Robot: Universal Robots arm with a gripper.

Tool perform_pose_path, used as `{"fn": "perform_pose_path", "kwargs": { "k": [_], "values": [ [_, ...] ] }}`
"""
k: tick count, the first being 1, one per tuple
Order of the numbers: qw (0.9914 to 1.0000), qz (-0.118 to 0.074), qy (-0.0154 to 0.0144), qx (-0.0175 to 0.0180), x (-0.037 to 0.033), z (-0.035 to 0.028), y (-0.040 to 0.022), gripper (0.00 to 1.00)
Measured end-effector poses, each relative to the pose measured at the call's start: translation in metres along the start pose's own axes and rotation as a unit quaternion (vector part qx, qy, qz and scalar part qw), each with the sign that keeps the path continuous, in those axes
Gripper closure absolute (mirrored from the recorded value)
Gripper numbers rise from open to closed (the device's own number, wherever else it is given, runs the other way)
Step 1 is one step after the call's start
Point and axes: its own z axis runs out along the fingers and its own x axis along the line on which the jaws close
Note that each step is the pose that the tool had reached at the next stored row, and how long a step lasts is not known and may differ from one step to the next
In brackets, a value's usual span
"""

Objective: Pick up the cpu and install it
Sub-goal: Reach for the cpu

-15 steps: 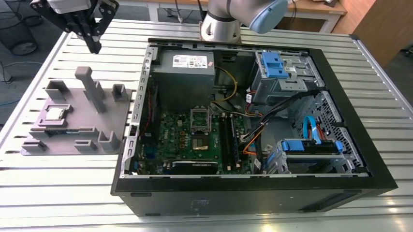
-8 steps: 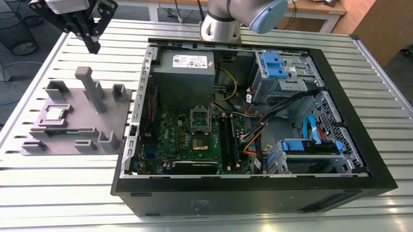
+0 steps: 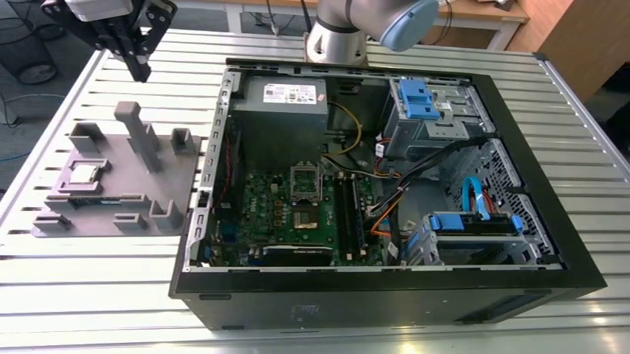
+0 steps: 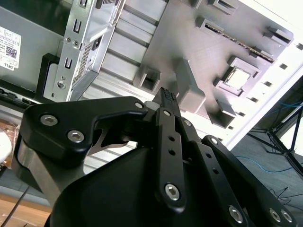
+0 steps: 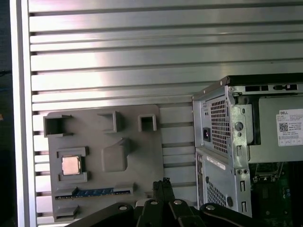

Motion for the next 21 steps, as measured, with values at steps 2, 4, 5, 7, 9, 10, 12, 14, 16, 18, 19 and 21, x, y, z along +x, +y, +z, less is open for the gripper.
{"fn": "perform_pose_path", "kwargs": {
  "k": [2,4,5,7,9,10,12,14,16,18,19,21],
  "values": [
    [1.0,0.0,0.0,0.0,0.0021,0.0001,-0.0002,0.89],
    [1.0,0.0,0.0,0.0,0.0052,0.0001,-0.0004,0.89],
    [1.0,0.0,0.0,0.0,0.0068,0.0002,-0.0005,0.89],
    [1.0,0.0,0.0,0.0,0.0103,0.0002,-0.0008,0.89],
    [1.0,0.0,0.0,0.0,0.014,0.0002,-0.0011,0.89],
    [1.0,0.0,0.0,0.0,0.0161,0.0003,-0.0012,0.89],
    [1.0,0.0,-0.0001,0.0,0.0199,0.0003,-0.0015,0.89],
    [1.0,0.0,-0.0001,0.0,0.0237,0.0004,-0.0018,0.89],
    [1.0,0.0,-0.0002,0.0,0.0274,0.0004,-0.0021,0.89],
    [1.0,0.0,-0.0003,0.0,0.0313,0.0004,-0.0024,0.89],
    [1.0,0.0,-0.0003,0.0,0.0332,0.0004,-0.0025,0.89],
    [1.0,0.0,-0.0004,0.0,0.0369,0.0004,-0.0028,0.89]
  ]
}}
